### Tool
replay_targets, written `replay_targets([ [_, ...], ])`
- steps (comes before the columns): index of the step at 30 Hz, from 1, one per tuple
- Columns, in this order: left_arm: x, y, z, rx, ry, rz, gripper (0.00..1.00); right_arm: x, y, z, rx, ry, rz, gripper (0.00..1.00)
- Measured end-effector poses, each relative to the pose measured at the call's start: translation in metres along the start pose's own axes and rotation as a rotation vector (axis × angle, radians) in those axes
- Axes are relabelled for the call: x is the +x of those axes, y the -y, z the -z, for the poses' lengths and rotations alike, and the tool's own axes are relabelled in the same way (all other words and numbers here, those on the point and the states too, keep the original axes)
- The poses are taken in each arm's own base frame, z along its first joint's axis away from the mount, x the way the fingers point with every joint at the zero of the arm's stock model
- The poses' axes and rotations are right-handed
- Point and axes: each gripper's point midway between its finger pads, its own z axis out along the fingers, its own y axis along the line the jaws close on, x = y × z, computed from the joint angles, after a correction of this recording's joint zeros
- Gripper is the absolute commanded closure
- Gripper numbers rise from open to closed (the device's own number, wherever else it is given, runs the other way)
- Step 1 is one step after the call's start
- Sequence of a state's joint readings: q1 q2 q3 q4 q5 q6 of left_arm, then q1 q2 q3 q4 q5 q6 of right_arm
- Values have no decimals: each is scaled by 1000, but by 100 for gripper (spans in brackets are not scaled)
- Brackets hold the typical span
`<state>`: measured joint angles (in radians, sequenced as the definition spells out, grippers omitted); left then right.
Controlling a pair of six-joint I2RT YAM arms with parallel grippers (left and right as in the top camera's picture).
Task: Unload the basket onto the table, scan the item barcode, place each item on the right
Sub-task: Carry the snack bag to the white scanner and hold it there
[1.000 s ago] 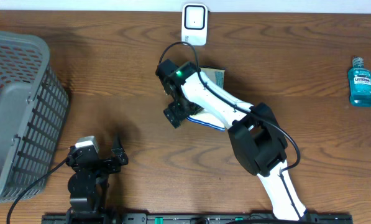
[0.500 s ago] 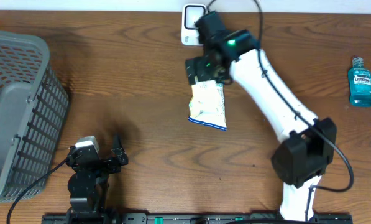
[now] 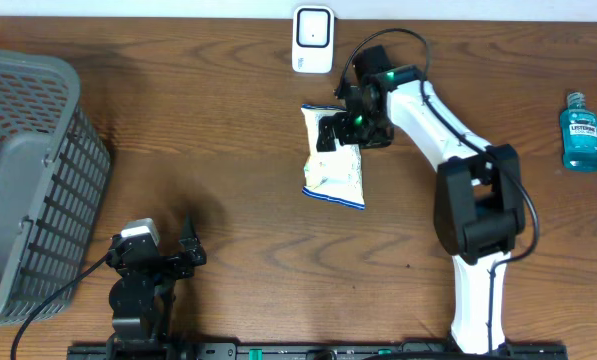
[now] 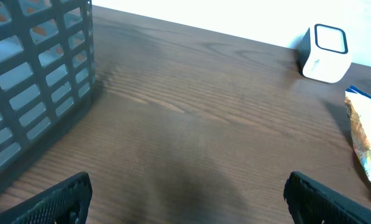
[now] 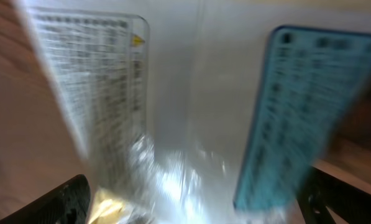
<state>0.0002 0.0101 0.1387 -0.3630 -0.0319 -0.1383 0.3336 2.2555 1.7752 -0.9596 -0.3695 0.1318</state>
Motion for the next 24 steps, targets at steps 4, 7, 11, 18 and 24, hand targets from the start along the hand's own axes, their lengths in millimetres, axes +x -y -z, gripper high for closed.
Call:
replay_targets([
  [4,0,0,0,0,0,0,2,3,1,-12,-12,-45,22,18],
  [7,0,0,0,0,-1,0,2,6,4,-17,-13,-76,57,59],
  [11,0,0,0,0,0,0,2,10,1,-23,-67,-100,94,98],
  [18,0,0,0,0,0,0,2,13,-3,-16,-169,-116,78,98],
  [24,0,0,0,0,0,0,2,-1,4,0,-85,-39,77,98],
])
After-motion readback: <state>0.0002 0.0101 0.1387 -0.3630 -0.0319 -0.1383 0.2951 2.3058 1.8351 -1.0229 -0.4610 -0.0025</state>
